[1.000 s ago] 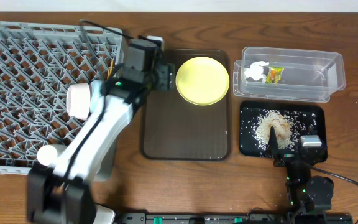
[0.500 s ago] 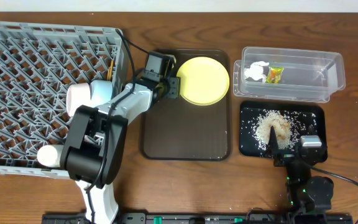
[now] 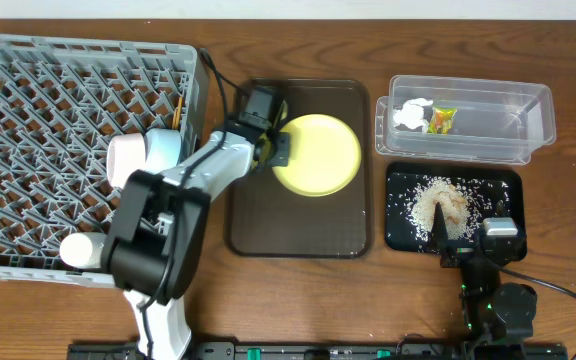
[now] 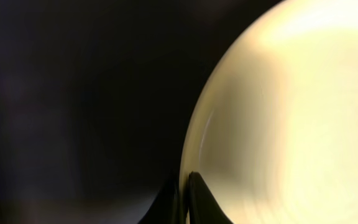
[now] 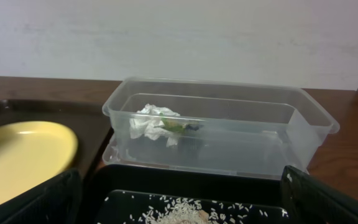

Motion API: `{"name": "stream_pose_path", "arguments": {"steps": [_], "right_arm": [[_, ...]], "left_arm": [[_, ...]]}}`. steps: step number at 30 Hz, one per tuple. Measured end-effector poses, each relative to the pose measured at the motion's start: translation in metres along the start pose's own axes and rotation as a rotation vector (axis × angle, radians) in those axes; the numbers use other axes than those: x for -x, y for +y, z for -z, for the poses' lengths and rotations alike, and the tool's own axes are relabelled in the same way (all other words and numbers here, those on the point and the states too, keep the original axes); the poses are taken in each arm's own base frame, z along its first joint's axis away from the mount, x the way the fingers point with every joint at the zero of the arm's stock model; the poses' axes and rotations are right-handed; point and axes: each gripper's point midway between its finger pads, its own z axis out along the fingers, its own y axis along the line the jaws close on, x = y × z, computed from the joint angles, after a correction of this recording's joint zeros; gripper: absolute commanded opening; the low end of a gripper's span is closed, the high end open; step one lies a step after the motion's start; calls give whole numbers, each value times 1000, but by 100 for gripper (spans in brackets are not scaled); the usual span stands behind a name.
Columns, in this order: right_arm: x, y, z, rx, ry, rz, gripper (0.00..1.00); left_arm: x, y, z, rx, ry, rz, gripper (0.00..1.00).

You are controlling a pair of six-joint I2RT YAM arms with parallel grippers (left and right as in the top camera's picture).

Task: Sort waste into correct bins and load items into the dishwasher
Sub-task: 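Lift the yellow plate and stand it upright in the dish rack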

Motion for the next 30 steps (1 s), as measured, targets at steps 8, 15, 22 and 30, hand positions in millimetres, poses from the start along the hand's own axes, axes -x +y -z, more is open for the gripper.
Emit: {"name": "stream_pose_path", "arguments": {"steps": [8,15,22,30], "right_arm": [[0,0,0,0,0,0,99],[0,0,0,0,0,0,99],[0,0,0,0,0,0,99],[0,0,0,0,0,0,99]], "left_arm": [[59,85,143,393,-256,-125,6],[80,144,281,784,-442,-189,6],[58,215,316,1082,-252,-233,6],[58,260,329,1215,-127,-301,6]]}}
